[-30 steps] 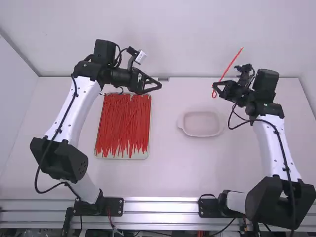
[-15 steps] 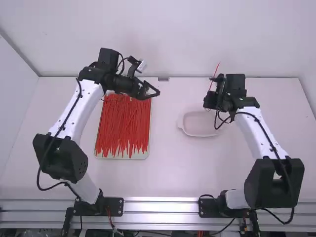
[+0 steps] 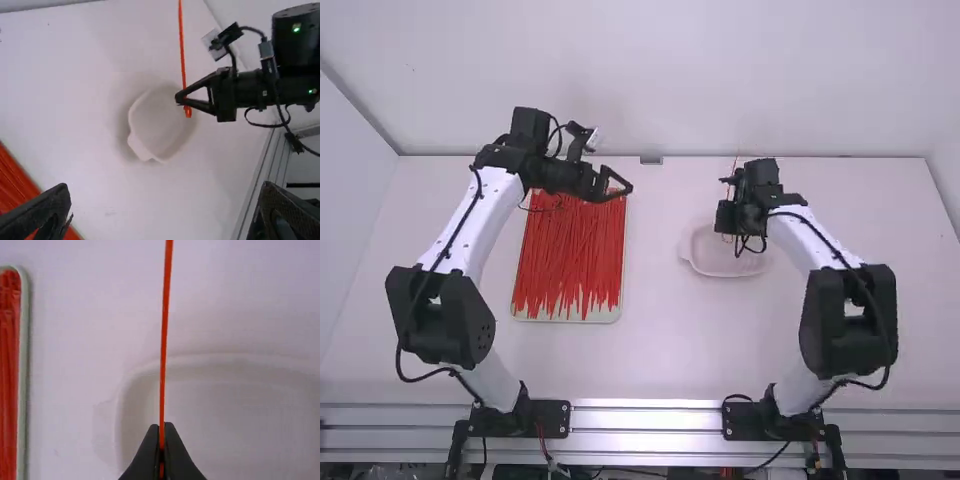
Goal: Fasten the cable tie
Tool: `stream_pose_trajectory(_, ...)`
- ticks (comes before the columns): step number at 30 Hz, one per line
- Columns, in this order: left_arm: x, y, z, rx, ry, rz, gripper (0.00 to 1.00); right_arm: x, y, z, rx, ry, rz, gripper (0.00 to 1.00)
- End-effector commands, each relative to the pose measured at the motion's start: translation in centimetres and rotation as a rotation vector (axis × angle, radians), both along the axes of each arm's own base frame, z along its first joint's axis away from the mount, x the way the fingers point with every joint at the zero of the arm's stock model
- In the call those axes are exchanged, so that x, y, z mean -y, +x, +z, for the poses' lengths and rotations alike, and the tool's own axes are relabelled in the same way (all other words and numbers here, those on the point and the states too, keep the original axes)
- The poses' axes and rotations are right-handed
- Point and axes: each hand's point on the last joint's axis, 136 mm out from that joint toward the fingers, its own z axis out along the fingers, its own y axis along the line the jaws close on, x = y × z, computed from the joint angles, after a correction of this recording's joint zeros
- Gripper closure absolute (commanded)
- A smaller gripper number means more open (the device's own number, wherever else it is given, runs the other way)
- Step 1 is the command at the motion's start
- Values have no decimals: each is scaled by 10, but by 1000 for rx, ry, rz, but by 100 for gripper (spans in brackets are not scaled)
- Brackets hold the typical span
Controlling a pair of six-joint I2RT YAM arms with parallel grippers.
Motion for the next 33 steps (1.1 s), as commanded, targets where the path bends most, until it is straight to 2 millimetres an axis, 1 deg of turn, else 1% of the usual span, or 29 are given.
stream_pose_trajectory(1,-1,-2,7,8,-14,3,1,-1,4,-11,-20,-24,3,100)
stream_pose_trajectory(2,-1,-2,8,12,-15,2,1,-2,0,-21,-40,-29,9,100)
stream_pose_trajectory(3,-1,-1,8,15,-14,3,1,-2,-3,-27,-46,-38,7,100)
stream_pose_trajectory(5,-1,-1,8,18,-14,3,1,3,-7,-38,-56,-59,-6,100)
stream_pose_trajectory(9,-3,1,9,27,-15,8,1,6,-18,-56,-90,-61,-25,100)
stream_pose_trajectory(13,-5,2,9,20,-19,16,1,7,-26,-63,-112,-62,-30,100)
stream_pose_trajectory(15,-6,3,10,20,-19,19,1,7,-28,-64,-121,-64,-30,93)
stream_pose_trajectory(17,-8,3,10,19,-20,23,1,7,-28,-64,-123,-63,-31,90)
stream_pose_trajectory(18,-8,3,9,18,-17,25,1,7,-28,-64,-121,-63,-31,78)
stream_pose_trajectory(19,-8,3,9,17,-16,24,1,7,-28,-64,-121,-63,-31,71)
stream_pose_trajectory(20,-7,2,9,17,-16,20,1,7,-27,-64,-117,-63,-31,1)
stream_pose_trajectory(24,-11,3,7,7,-3,36,1,7,-29,-59,-116,-62,-31,1)
stream_pose_trajectory(27,-15,1,9,-8,3,48,1,8,-34,-48,-136,-62,-37,1)
stream_pose_trajectory(30,-18,-9,22,-6,13,49,1,9,-43,-23,-139,-62,-37,1)
stream_pose_trajectory(31,-18,-10,24,-8,18,52,1,9,-44,-18,-137,-60,-40,1)
stream_pose_trajectory(32,-20,-14,29,-10,31,65,1,9,-49,-7,-139,-52,-50,1)
stream_pose_trajectory(33,-24,-19,34,-8,51,81,1,6,-55,9,-129,-46,-52,1)
